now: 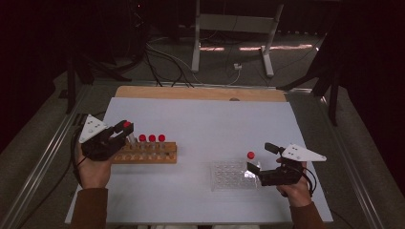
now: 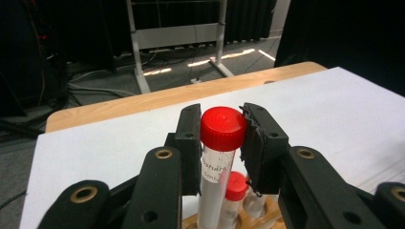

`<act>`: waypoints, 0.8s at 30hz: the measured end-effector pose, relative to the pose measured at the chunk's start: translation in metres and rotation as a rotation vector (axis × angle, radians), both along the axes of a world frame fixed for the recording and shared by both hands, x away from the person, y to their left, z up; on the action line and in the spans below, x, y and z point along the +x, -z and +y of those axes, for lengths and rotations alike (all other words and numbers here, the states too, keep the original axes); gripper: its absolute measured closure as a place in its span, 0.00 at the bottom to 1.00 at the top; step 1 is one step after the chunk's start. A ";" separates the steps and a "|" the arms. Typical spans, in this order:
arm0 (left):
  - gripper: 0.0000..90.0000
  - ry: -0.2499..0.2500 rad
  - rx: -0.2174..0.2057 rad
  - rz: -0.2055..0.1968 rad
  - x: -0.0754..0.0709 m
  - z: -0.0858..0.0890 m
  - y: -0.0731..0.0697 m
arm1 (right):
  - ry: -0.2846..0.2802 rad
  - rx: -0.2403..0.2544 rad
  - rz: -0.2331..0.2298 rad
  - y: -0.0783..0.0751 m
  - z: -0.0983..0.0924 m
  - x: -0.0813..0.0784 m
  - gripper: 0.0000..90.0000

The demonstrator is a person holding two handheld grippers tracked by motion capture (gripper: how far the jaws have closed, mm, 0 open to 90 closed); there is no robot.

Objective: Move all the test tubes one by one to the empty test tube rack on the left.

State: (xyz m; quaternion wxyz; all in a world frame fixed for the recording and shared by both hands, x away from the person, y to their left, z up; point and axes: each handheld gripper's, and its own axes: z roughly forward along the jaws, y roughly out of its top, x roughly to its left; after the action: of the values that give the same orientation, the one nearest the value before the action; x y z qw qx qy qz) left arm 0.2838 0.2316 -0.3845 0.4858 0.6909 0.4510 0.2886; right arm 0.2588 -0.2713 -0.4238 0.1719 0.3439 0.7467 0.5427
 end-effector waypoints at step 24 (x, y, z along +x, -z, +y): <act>0.79 -0.024 -0.010 0.058 0.005 0.003 0.033 | -0.002 0.003 -0.001 0.000 0.000 0.000 0.00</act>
State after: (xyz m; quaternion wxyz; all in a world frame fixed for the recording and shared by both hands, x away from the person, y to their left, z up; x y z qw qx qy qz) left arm 0.2891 0.2351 -0.4176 0.4727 0.6910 0.4744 0.2719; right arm 0.2585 -0.2717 -0.4242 0.1713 0.3433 0.7462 0.5440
